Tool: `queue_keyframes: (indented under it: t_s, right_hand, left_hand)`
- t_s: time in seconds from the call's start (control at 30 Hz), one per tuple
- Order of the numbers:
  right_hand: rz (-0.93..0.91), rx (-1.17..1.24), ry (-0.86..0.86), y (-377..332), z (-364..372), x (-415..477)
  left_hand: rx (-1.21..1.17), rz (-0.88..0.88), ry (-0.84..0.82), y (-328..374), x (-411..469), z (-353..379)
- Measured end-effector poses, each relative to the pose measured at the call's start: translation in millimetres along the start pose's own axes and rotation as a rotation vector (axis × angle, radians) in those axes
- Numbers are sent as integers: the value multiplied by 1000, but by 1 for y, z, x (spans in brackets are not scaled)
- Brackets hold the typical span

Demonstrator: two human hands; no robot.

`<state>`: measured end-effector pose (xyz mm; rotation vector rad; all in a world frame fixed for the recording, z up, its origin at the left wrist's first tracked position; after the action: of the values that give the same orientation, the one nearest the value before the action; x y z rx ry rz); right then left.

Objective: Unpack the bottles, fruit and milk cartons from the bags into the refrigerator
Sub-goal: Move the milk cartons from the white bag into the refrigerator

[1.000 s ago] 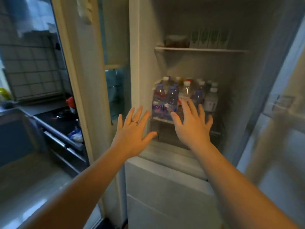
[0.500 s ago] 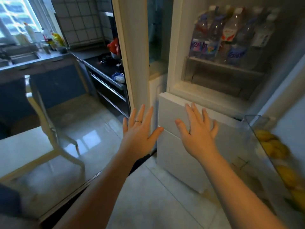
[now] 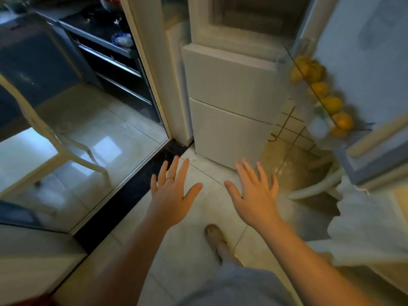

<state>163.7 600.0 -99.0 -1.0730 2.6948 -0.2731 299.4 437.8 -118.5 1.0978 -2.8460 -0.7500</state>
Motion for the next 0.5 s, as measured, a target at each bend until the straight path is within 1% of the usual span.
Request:
queue_keyframes:
  t_s: [0.1,0.23,0.33,0.5]
  right_hand:
    - [22,-29,-28,25,11,-46]
    - [66,-72,-59,66,16,-93]
    - [119,-81,-72,104,16,-124]
    - [222,-50,-51,188,2,-170]
  left_hand:
    - [-7,17,-57,15,-36,31]
    - [-23,115,-140,51,-78,72]
    - [-17,199,-202,90,-101,100]
    - [-12,278,-294,172,-127,148]
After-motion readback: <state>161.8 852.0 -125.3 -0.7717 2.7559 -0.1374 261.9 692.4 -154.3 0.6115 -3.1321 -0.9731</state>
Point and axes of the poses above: each hand's wrist, its own x-axis towards the middle knuckle, its own z-axis out of the palm, y = z × x, the point moved 7 cm from there along x, towards the middle knuckle, and after that the axes turned 8 degrees about -x, right-handed, at the moved point
